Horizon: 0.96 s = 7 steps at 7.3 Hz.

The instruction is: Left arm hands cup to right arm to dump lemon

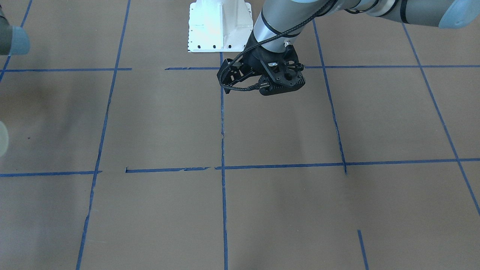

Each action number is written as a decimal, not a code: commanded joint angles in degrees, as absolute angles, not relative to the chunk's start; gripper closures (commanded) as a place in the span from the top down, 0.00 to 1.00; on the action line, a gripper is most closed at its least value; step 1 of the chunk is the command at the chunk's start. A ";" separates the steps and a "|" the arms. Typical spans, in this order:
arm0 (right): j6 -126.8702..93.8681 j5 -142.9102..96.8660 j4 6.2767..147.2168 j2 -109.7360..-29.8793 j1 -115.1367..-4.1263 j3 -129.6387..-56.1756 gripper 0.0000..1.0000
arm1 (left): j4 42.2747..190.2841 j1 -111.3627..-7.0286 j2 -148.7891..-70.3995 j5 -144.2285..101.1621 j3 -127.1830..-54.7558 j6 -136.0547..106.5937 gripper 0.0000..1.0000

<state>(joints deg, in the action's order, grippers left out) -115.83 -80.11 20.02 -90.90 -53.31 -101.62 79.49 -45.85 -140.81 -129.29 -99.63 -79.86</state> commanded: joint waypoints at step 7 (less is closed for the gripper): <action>-66.36 -39.67 50.24 -63.13 -21.02 -94.08 0.16 | 79.72 -45.62 -154.48 -123.84 -83.27 -79.80 0.98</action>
<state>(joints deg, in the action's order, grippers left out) -68.47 -43.27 46.83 -67.08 -23.63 -97.92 79.72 -45.64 -150.24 -123.98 -88.13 -79.77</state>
